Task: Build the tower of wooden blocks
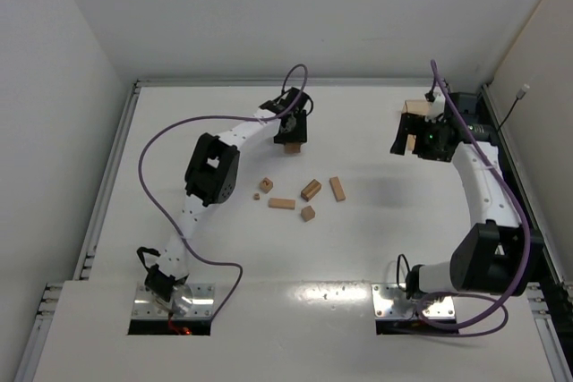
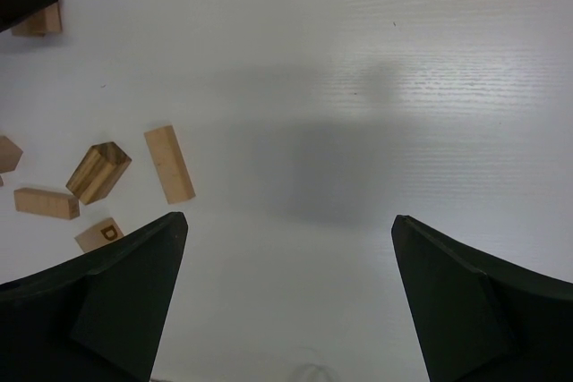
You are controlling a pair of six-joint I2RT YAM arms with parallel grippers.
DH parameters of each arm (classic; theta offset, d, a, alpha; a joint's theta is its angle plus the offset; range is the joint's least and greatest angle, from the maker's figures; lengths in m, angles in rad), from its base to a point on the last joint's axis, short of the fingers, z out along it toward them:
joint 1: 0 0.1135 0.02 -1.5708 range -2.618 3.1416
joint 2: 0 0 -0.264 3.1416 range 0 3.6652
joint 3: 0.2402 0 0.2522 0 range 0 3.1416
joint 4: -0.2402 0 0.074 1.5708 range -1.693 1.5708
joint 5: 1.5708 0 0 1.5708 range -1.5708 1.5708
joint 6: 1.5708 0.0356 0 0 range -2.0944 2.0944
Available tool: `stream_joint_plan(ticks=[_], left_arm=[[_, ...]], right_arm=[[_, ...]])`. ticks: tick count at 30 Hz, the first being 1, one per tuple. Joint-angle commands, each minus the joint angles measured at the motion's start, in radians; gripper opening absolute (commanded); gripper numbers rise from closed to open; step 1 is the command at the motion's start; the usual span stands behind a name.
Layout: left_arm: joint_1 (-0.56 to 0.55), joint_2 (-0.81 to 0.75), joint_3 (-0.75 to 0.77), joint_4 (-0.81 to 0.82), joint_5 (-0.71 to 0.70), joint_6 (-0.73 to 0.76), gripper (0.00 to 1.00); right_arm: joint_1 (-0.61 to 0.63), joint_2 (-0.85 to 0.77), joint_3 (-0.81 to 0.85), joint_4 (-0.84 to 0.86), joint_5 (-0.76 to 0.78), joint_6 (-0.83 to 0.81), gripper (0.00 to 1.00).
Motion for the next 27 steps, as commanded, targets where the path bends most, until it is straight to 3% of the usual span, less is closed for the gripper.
stream_joint_plan(ticks=[1,3,6,11,13,15,18,19,22,23,24,25,27], left_arm=[[0.021,0.047,-0.015,0.035,0.035,0.013,0.42],[0.021,0.037,-0.036,0.035,0.035,0.013,0.61],[0.021,0.015,-0.061,0.044,0.035,0.013,0.74],[0.021,-0.050,-0.110,0.044,0.035,0.055,0.78],[0.021,-0.147,-0.145,0.058,0.044,0.110,0.78],[0.021,-0.249,-0.274,0.136,0.070,0.156,0.79],[0.021,-0.477,-0.473,0.240,0.113,0.278,0.93],[0.021,-0.528,-0.510,0.251,0.140,0.358,0.99],[0.039,-0.697,-0.624,0.241,0.284,0.523,0.99],[0.039,-0.726,-0.648,0.213,0.323,0.552,0.99],[0.050,-0.781,-0.667,0.184,0.364,0.575,0.99],[0.050,-0.800,-0.679,0.149,0.444,0.672,0.99],[0.063,-0.849,-0.699,0.081,0.505,0.710,0.99]], right_arm=[[-0.005,0.000,0.002,0.036,-0.021,0.011,0.96],[-0.005,0.009,0.002,0.036,-0.021,0.011,0.96],[-0.005,0.009,0.002,0.036,-0.021,0.011,0.96],[-0.005,0.000,0.002,0.036,-0.021,0.011,0.96],[-0.005,-0.018,-0.009,0.045,-0.021,-0.010,0.96],[-0.005,-0.027,-0.020,0.055,-0.021,-0.029,0.96],[0.005,-0.052,-0.043,0.078,-0.021,-0.082,0.96],[0.005,-0.052,-0.052,0.078,-0.051,-0.114,0.90],[0.005,-0.061,-0.052,0.068,-0.083,-0.194,0.76],[0.005,-0.061,-0.052,0.068,-0.097,-0.213,0.76],[0.016,-0.061,-0.052,0.068,-0.097,-0.239,0.76],[0.016,-0.061,-0.052,0.058,-0.097,-0.286,0.85],[0.025,-0.061,-0.063,0.058,-0.108,-0.323,0.96]])
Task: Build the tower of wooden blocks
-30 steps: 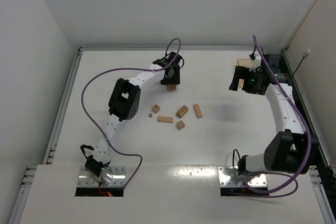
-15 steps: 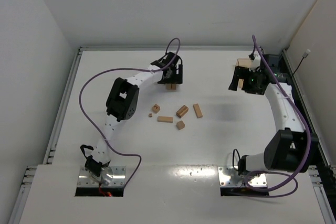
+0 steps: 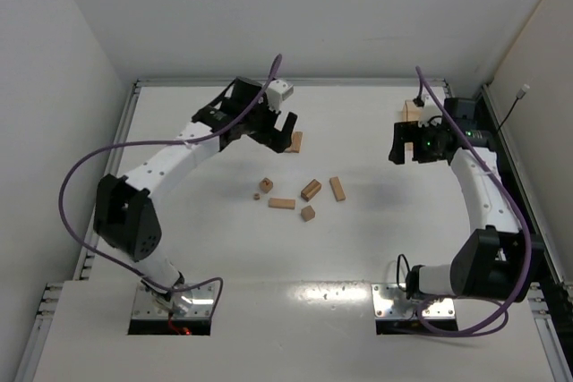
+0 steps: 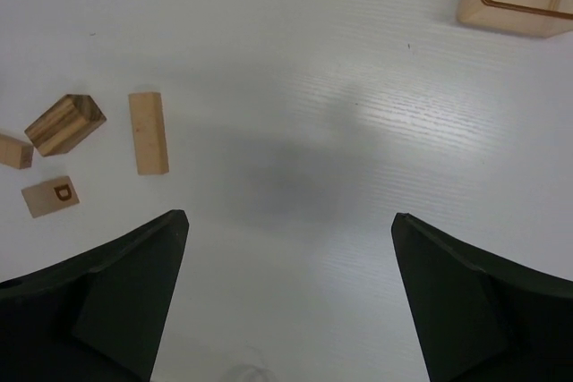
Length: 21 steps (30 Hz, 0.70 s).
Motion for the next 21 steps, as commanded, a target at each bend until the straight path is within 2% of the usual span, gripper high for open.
stream_joint_plan(ticks=[1,3,4,6,7,10,12,15,21], left_arm=[[0.026,-0.064,-0.045,-0.119,0.244,0.294,0.99],[0.015,-0.085,-0.077,-0.176,0.286,0.350,0.99],[0.006,-0.094,-0.090,-0.205,0.312,0.444,0.99],[-0.012,-0.094,-0.113,-0.275,0.336,0.520,0.99],[-0.012,-0.085,-0.113,-0.299,0.350,0.597,0.99],[-0.023,-0.058,-0.156,-0.334,0.360,0.687,0.99],[-0.037,-0.038,-0.169,-0.334,0.343,0.720,0.99],[-0.064,-0.013,-0.208,-0.295,0.321,0.720,0.96],[-0.134,0.036,-0.271,-0.195,0.278,0.720,0.91]], right_arm=[[0.015,-0.028,-0.008,0.008,-0.055,-0.156,0.97],[0.015,-0.028,-0.018,0.008,-0.073,-0.180,0.97],[0.015,-0.028,-0.018,0.008,-0.082,-0.195,0.95],[0.026,-0.016,-0.018,-0.001,-0.060,-0.218,0.91],[0.040,0.010,-0.001,-0.036,-0.060,-0.249,0.89],[0.060,0.034,0.059,-0.111,-0.008,-0.340,0.89],[0.060,0.048,0.079,-0.166,0.002,-0.374,0.89],[0.060,0.058,0.103,-0.204,0.002,-0.411,1.00],[0.060,0.048,0.091,-0.213,0.038,-0.419,1.00]])
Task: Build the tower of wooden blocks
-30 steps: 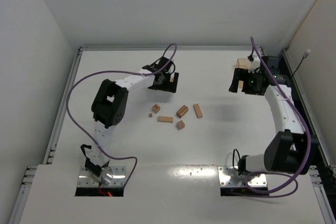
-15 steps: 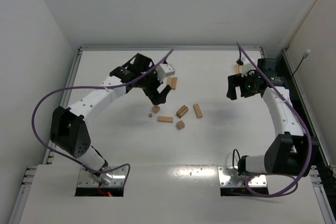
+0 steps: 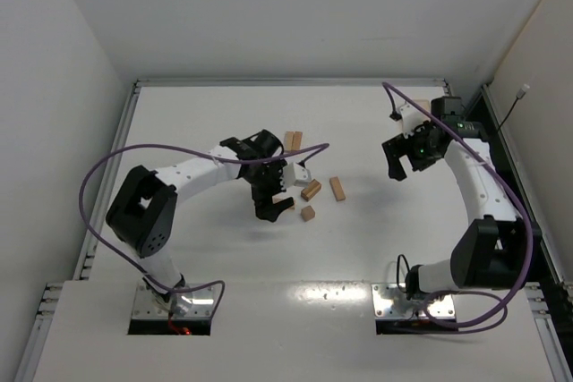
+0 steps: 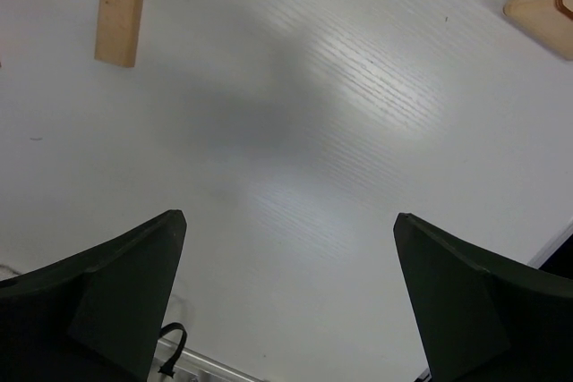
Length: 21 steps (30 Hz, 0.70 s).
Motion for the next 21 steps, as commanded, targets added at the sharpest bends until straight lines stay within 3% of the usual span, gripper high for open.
stream_joint_plan(ticks=[1,9,21], left_arm=[[-0.034,0.028,-0.020,0.086,0.001,0.049,0.91],[-0.052,0.080,-0.039,0.181,-0.019,0.049,0.90],[-0.061,0.164,-0.039,0.261,-0.049,0.058,0.78]], right_arm=[[0.003,-0.013,0.024,0.008,0.046,0.017,1.00],[0.003,0.012,0.033,0.053,0.156,0.128,1.00],[0.003,0.021,0.042,0.055,0.133,0.128,0.99]])
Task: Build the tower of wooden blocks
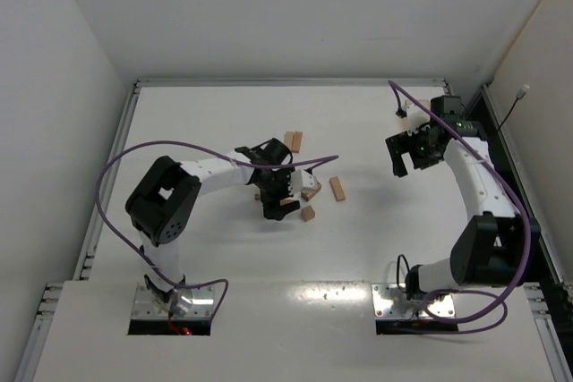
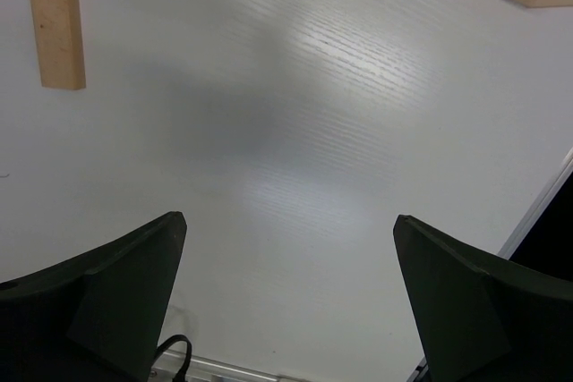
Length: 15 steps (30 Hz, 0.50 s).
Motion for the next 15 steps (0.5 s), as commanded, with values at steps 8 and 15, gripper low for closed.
stream_joint_plan(ticks=[8,15], left_arm=[[-0.048,0.059,-0.014,0.102,-0.031,0.020,0.50],[-0.057,0.069,-0.047,0.127,-0.062,-0.009,0.12]], right_arm=[[0.003,0.012,0.051,0.015,0.001,0.013,0.96],[0.003,0.032,0.062,0.024,0.001,0.013,0.96]])
